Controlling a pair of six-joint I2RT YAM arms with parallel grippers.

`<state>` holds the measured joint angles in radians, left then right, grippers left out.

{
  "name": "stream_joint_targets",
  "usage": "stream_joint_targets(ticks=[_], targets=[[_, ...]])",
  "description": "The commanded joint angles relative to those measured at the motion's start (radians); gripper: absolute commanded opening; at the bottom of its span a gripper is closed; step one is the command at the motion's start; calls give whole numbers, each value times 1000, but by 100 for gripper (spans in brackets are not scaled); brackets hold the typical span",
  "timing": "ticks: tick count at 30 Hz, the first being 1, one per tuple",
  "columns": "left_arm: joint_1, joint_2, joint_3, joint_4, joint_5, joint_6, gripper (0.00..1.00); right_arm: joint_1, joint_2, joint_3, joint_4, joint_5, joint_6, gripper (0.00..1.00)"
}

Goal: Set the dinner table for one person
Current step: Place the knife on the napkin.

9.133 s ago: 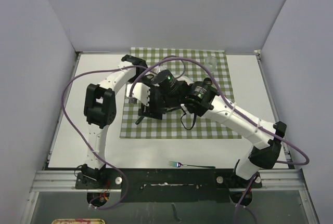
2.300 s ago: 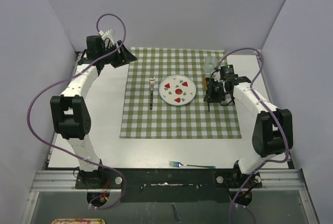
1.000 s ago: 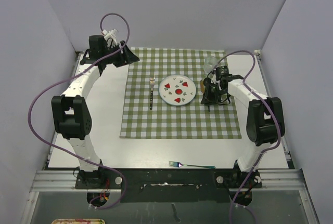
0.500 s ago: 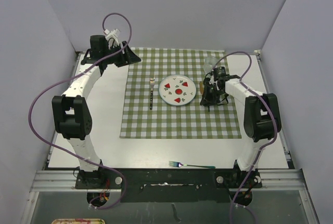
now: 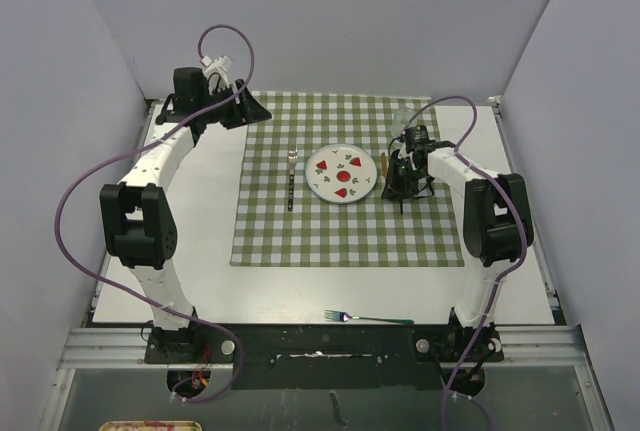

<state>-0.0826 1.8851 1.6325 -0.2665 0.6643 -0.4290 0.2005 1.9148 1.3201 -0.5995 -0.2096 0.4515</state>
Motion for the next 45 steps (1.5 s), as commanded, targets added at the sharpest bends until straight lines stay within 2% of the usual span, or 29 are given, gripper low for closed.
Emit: stream_joint_targets(ticks=[1,35,45], targets=[[-3,-31,36,33,30,24,58,11,6,49,30,14,2,0],[-11,-20,34,38,63,26,58,21,54,68,21,17,0,0],[-14,-23,22,56,73,17,58,85,77,89,-13,166,-67,0]])
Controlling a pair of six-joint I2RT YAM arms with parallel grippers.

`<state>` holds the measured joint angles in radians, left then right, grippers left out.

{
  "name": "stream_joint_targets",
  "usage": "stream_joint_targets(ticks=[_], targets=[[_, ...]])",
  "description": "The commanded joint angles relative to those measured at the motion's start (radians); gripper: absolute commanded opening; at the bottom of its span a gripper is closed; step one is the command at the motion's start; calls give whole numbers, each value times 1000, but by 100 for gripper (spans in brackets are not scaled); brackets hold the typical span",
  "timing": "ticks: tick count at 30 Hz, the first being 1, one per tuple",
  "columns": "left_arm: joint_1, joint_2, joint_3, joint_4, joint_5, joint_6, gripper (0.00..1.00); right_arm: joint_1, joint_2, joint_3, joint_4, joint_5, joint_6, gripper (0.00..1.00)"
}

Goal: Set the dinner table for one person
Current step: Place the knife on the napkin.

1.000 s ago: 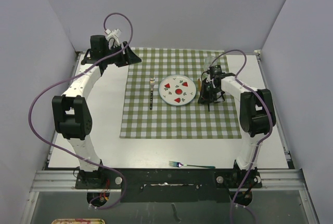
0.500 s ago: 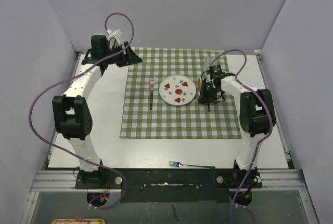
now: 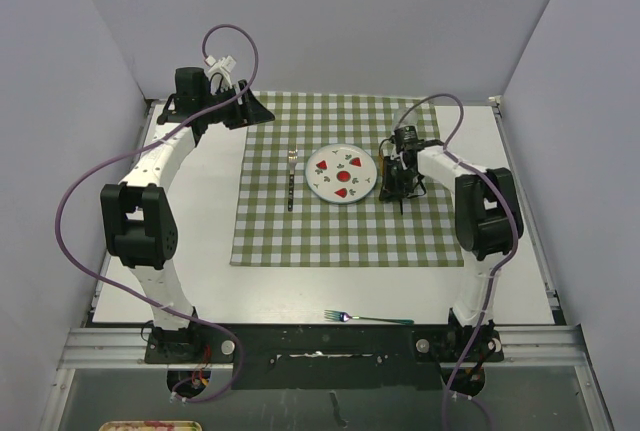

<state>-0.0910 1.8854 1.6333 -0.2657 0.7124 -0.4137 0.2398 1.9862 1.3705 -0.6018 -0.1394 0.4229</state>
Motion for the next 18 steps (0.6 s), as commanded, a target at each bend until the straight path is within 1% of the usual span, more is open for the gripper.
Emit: stream_joint_targets(ticks=[1,9,18], targets=[[-6,-24,22,56,27,4,58,57,5,40,-12,109,-44,0],[-5,-28,12,60,40,14,58,100,21,70,-33,165,-59,0],[-3,-31,-1,60,51,27,58,103,24,82,-47,196,-59,0]])
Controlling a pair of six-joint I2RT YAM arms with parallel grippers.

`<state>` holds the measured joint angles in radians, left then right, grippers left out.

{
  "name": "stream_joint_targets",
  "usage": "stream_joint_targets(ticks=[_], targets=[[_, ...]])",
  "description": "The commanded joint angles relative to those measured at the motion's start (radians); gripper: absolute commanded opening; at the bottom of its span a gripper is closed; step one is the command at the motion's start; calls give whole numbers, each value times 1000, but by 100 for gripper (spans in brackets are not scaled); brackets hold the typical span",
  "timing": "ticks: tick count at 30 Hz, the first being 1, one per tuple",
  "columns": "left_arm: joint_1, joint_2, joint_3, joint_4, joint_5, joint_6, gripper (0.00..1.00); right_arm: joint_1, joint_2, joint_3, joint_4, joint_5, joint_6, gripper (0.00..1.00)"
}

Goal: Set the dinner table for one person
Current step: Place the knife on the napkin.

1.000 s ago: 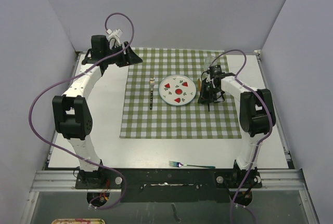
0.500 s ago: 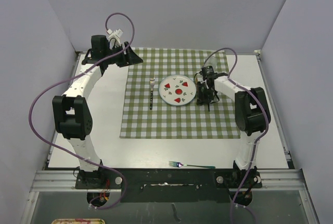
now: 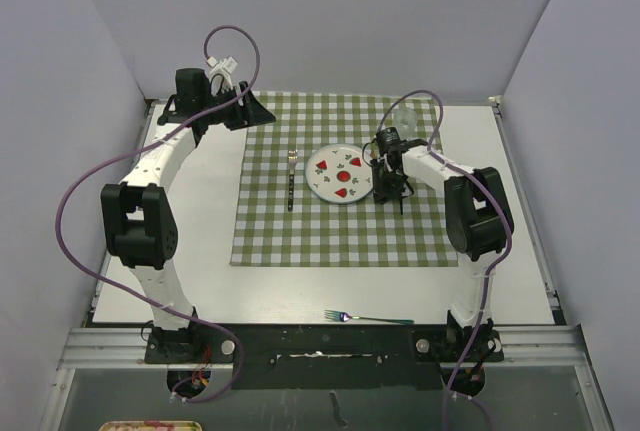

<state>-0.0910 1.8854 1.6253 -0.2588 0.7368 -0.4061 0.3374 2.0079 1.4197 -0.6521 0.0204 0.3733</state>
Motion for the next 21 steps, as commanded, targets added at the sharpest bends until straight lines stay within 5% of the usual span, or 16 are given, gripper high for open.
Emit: stream_joint_targets(ticks=[1,21], targets=[[-2,-29,9,54,28,17,58,5,2,32,3,37,-10,0],[-13,-9,19,52,36,19,58,-15,-20,12,-5,102,-26,0]])
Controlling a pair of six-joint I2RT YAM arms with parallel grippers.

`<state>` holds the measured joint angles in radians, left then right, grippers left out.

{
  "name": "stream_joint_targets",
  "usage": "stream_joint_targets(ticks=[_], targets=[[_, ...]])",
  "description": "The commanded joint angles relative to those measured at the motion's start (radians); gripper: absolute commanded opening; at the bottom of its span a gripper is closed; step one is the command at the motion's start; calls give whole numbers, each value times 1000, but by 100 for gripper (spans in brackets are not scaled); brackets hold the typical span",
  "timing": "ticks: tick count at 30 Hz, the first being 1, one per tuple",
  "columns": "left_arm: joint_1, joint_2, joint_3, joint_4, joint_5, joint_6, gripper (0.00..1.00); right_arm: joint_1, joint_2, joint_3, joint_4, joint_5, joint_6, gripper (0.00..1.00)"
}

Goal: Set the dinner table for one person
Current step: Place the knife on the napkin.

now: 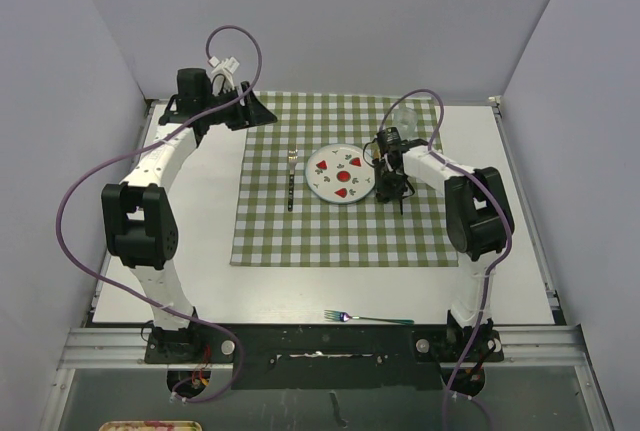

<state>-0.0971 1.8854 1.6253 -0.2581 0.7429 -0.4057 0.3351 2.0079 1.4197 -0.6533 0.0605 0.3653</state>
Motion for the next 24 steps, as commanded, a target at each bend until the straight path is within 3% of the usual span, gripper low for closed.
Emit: stream_joint_targets(ticks=[1,24], targets=[[-7,-9,19,51,30,22,58,-14,-20,12,-5,68,-20,0],[-7,0,16,59,41,22,58,-26,4,13,-9,67,-26,0]])
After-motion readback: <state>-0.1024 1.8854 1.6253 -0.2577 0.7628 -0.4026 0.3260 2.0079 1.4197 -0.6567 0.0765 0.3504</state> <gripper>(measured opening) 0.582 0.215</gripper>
